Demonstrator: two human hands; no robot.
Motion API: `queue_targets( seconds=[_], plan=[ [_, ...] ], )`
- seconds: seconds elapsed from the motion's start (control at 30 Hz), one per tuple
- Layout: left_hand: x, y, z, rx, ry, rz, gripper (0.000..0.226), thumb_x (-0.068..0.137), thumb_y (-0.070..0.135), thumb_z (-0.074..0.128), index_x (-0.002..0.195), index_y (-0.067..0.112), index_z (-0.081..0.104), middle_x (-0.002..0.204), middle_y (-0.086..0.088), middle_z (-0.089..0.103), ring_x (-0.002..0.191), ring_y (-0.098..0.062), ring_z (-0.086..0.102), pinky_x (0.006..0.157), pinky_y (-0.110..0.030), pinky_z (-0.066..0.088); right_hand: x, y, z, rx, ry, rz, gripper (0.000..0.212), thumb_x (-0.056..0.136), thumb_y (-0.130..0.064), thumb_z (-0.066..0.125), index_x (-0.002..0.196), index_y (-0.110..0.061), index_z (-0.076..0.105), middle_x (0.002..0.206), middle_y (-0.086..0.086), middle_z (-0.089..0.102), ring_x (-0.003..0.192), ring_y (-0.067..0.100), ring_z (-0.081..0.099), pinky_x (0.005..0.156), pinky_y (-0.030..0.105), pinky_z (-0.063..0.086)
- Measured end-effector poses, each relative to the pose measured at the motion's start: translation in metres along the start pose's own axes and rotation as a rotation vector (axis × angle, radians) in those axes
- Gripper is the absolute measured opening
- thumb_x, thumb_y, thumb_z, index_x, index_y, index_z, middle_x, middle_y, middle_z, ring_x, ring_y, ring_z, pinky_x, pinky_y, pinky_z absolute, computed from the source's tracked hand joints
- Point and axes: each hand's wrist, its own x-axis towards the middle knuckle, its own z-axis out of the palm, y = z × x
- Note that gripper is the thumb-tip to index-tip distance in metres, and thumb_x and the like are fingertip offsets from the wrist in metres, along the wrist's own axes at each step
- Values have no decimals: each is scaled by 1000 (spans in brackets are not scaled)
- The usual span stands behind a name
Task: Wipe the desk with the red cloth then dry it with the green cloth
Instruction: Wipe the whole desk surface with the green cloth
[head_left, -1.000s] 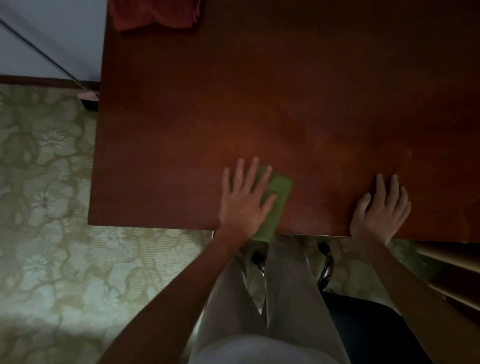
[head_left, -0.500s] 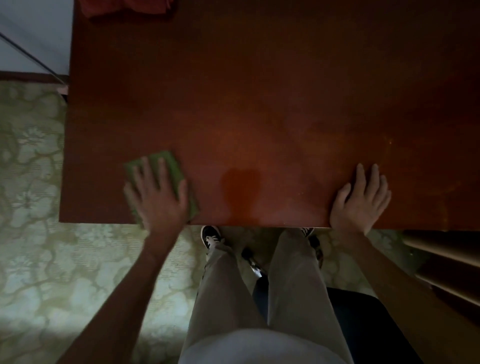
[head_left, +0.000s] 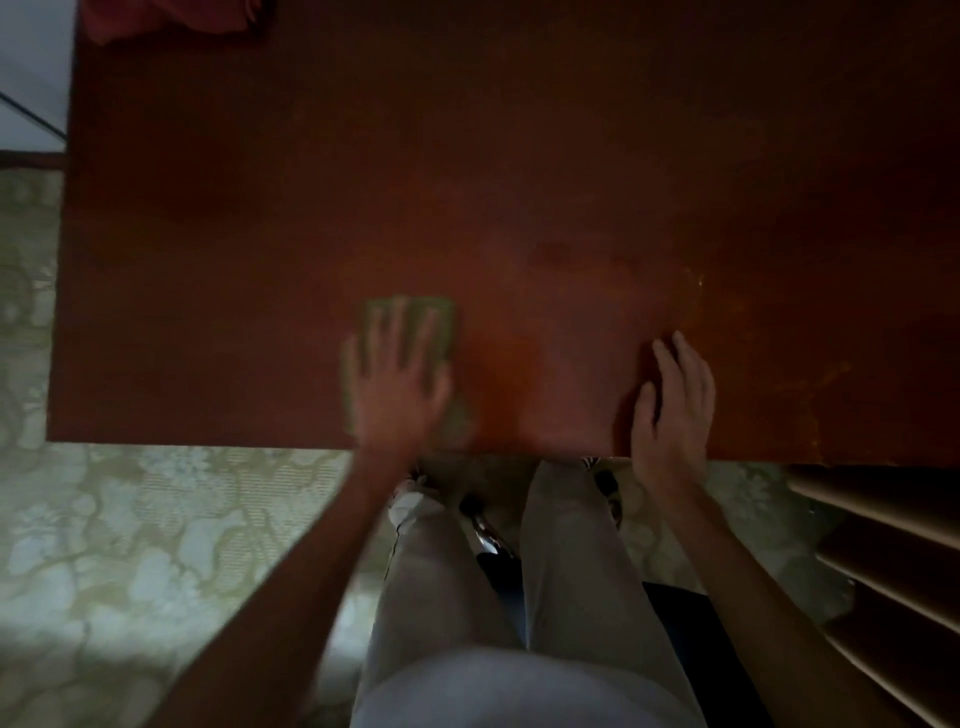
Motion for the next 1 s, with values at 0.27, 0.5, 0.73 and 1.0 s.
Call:
queue_targets(
  seconds=[0.27, 0.5, 0.73, 1.0],
  plan=[
    [38, -82, -24, -43, 91, -547, 70, 95, 54, 23, 155, 18, 24, 162, -16, 17, 148, -38, 15, 116, -62, 14, 31, 72, -50, -157, 132, 165, 47, 101, -21, 37, 148, -18, 32, 159, 1, 24, 147, 21, 15, 121, 46, 12],
    [4, 172, 18, 3, -30, 195, 67, 95, 53, 30, 156, 28, 19, 164, -13, 7, 150, -38, -1, 117, -58, -6, 48, 117, -72, -232, 101, 234, 48, 102, -26, 34, 149, -20, 29, 160, 4, 21, 148, 26, 13, 120, 50, 9],
    [2, 242, 27, 13, -111, 586, 62, 96, 57, 34, 153, 33, 29, 163, -6, 18, 150, -32, 12, 119, -55, 7, 53, 139, -76, -298, 68, 183, 49, 101, -32, 29, 148, -20, 32, 159, 4, 24, 147, 26, 18, 120, 46, 10],
    [42, 0, -21, -33, 16, -396, 70, 92, 54, 26, 152, 20, 33, 162, -13, 22, 148, -40, 16, 114, -63, 15, 55, 135, -77, -283, 66, 200, 48, 100, -29, 33, 147, -19, 35, 159, 4, 26, 146, 28, 21, 120, 47, 11]
  ],
)
